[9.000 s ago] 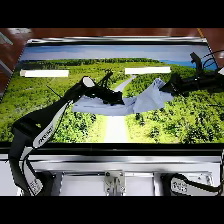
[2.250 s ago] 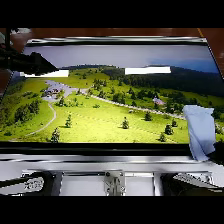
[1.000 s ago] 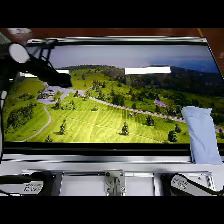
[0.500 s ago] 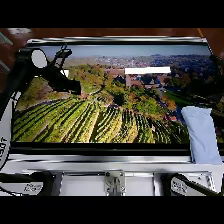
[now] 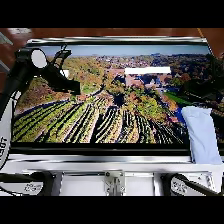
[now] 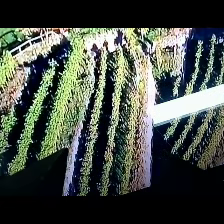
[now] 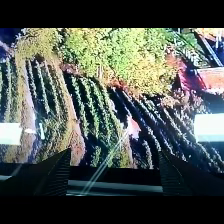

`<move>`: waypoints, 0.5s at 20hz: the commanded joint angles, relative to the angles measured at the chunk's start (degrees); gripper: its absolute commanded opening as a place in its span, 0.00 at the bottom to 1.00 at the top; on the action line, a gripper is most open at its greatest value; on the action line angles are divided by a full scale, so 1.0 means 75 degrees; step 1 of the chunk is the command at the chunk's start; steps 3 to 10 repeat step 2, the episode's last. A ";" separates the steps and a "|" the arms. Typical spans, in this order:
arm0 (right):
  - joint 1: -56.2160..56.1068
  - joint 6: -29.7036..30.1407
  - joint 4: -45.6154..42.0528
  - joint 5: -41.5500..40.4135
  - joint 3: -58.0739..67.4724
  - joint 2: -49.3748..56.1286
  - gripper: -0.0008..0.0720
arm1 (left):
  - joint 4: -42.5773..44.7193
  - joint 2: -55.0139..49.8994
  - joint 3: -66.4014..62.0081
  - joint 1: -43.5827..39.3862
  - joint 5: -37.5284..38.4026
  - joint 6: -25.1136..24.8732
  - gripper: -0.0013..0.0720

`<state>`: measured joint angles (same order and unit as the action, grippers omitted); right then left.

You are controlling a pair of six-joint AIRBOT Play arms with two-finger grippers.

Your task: Fold the shirts.

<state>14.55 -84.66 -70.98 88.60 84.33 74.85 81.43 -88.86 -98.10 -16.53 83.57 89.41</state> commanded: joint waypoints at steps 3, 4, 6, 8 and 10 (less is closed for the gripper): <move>-0.0012 0.0000 0.0020 0.0000 -0.0003 -0.0006 0.92 | -0.0003 -0.0003 -0.0006 0.0003 -0.0026 0.0003 0.93; -0.0012 0.0000 0.0020 0.0000 -0.0003 -0.0006 0.92 | -0.0003 -0.0003 -0.0006 0.0003 -0.0026 0.0003 0.93; -0.0012 0.0000 0.0020 0.0000 -0.0003 -0.0006 0.92 | -0.0003 -0.0003 -0.0006 0.0003 -0.0026 0.0003 0.93; -0.0012 0.0000 0.0020 0.0000 -0.0003 -0.0006 0.92 | -0.0003 -0.0003 -0.0006 0.0003 -0.0026 0.0003 0.93; -0.0012 0.0000 0.0020 0.0000 -0.0003 -0.0006 0.92 | -0.0003 -0.0003 -0.0006 0.0003 -0.0026 0.0003 0.93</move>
